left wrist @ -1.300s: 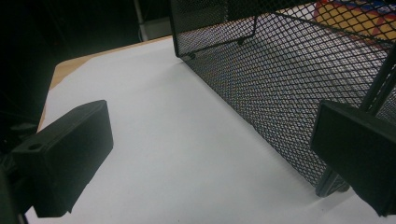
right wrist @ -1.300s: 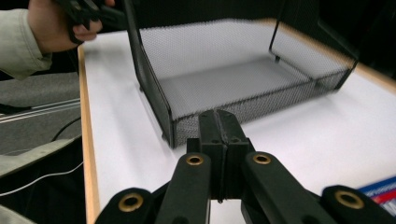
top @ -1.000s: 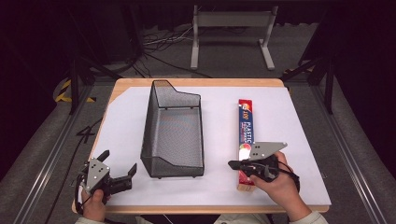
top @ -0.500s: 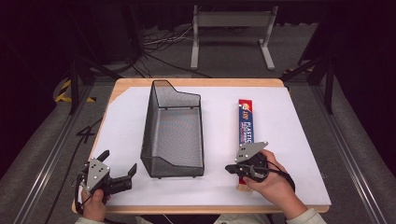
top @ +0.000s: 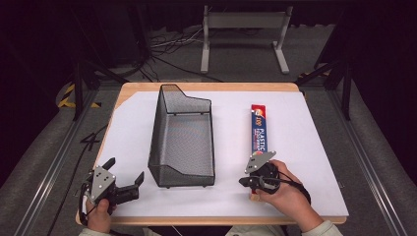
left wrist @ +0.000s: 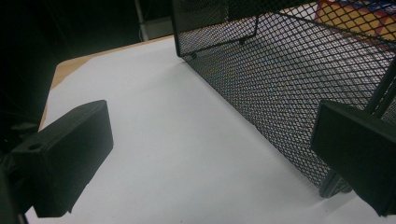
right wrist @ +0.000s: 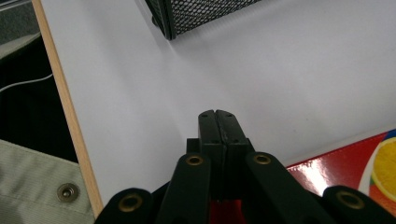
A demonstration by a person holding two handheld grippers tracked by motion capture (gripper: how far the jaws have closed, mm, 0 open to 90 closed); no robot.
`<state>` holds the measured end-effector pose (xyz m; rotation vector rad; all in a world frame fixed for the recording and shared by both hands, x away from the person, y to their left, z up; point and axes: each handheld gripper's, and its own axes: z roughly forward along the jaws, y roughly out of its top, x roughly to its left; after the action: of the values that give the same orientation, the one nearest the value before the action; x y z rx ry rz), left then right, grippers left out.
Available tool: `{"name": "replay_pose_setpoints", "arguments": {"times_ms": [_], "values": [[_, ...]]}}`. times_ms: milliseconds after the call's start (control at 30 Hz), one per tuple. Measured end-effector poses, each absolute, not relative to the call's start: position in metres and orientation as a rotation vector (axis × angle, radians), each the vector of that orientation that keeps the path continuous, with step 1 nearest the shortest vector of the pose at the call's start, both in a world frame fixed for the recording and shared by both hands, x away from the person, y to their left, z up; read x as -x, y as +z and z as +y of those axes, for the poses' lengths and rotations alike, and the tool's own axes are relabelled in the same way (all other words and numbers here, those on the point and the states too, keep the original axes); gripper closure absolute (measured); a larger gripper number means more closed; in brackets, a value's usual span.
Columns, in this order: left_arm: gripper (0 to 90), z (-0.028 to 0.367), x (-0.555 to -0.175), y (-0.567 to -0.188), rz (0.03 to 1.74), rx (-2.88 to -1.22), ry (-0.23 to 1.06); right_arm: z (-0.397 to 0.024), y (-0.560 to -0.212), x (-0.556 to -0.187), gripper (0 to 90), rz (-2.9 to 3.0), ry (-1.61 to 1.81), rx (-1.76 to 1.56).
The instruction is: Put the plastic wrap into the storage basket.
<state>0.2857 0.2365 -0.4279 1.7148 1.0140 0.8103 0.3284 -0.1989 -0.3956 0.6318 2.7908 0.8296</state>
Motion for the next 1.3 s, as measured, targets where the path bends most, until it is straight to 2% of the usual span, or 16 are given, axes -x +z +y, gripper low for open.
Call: {"name": "replay_pose_setpoints", "arguments": {"times_ms": [467, 1300], "values": [[0.0, 0.237, -0.286, -0.428, 1.016, -1.711, 0.808, -0.198, -0.396, -0.326, 90.0, 2.822, 0.738, -0.635], [0.0, 0.234, -0.291, -0.427, 1.013, -1.715, 0.804, -0.262, -0.386, -0.323, 90.0, 2.749, 0.674, -0.867]]}}
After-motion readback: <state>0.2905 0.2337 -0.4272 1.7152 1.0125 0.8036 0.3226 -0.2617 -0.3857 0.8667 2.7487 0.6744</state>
